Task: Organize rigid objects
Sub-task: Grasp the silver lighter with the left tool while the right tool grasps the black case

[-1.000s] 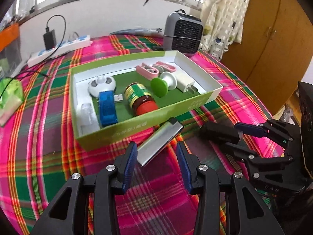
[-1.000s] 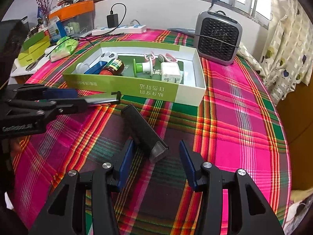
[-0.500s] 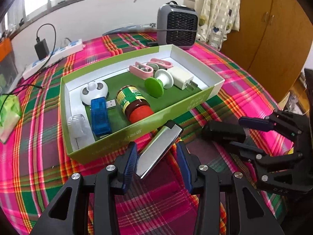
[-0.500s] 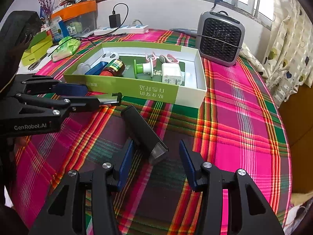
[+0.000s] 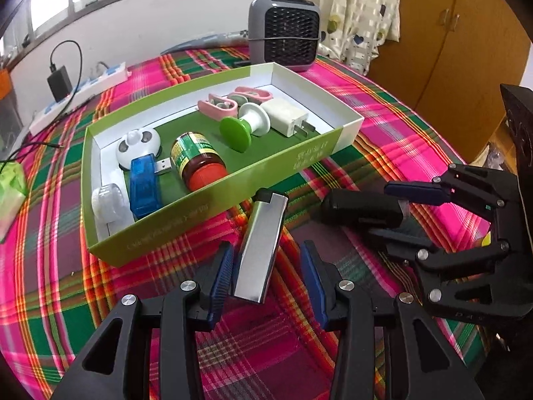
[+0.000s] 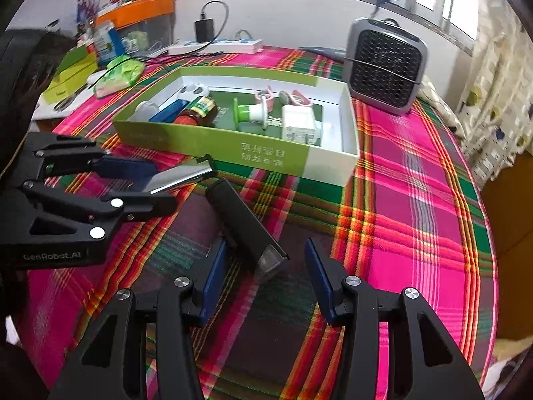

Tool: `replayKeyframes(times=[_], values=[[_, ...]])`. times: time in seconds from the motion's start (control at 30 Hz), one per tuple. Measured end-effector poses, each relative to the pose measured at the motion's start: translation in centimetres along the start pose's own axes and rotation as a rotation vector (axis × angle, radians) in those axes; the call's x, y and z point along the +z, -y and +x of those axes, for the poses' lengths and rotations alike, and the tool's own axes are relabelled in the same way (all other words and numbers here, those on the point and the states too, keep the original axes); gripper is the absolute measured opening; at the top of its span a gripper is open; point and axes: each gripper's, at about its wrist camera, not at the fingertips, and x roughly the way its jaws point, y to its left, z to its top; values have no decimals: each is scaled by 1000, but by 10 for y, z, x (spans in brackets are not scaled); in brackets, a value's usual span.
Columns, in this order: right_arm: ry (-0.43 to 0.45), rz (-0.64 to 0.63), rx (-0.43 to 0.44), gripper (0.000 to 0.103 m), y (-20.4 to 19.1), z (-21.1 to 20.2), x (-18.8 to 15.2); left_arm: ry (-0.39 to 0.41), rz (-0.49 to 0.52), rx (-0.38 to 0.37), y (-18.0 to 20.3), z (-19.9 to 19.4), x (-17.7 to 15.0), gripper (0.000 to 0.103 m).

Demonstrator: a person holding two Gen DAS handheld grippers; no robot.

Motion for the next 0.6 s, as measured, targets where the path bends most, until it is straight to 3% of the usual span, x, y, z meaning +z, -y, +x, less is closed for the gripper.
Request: replayKeyframes(times=[0.6], values=[[-5, -47, 75, 49, 3, 12, 11, 24, 13, 101, 5, 6, 2, 40]])
